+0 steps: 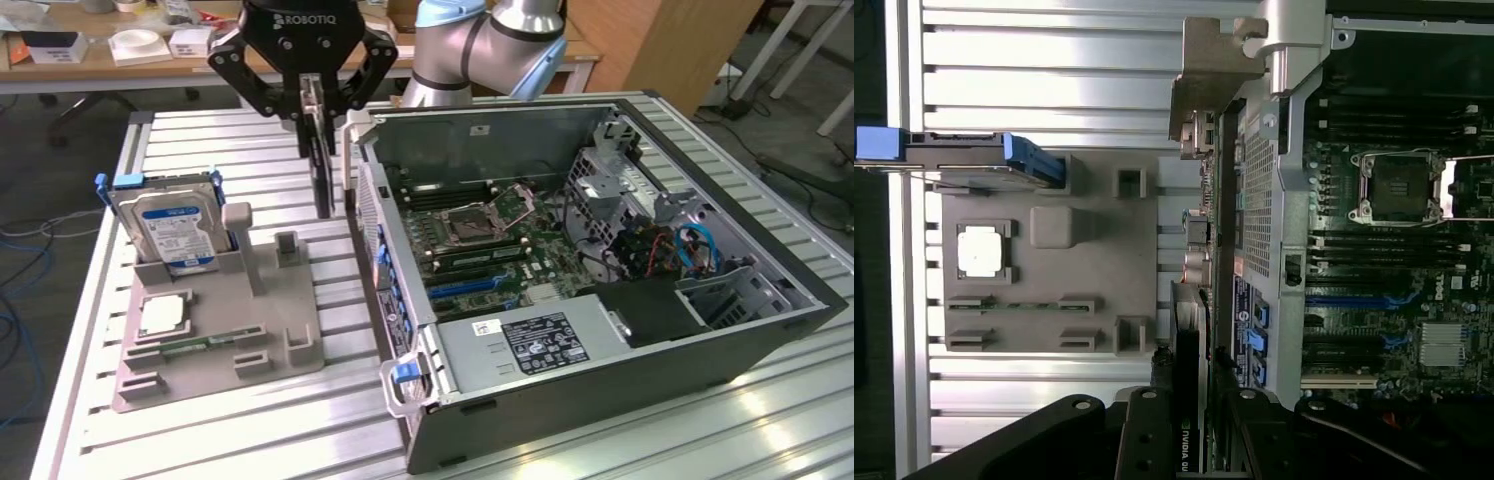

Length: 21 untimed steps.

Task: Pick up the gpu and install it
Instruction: 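Pick up the gpu and move the gpu toward the slot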

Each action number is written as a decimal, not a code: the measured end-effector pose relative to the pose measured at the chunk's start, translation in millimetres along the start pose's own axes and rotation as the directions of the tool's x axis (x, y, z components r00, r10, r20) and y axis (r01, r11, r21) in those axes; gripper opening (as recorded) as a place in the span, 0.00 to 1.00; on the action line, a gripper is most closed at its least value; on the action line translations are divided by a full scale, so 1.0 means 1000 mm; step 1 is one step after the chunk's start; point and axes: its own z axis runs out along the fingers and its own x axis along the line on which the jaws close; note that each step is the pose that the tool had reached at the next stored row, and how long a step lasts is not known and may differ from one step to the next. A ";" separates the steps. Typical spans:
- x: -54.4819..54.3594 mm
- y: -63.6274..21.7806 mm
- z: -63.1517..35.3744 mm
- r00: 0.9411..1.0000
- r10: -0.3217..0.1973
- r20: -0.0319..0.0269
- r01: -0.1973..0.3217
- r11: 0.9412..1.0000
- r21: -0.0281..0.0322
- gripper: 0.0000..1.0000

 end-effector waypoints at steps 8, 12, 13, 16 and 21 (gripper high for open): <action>-0.005 0.0000 0.0001 1.000 0.000 0.000 0.000 1.000 0.000 0.26; -0.007 0.0000 0.0002 1.000 0.000 0.000 0.000 1.000 0.000 0.26; -0.008 0.0000 0.0002 1.000 0.000 0.000 0.000 1.000 0.000 0.26; -0.009 0.0000 0.0002 1.000 0.000 0.000 0.000 1.000 0.000 0.26; -0.012 0.0000 0.0002 1.000 0.000 0.000 0.000 1.000 0.000 0.26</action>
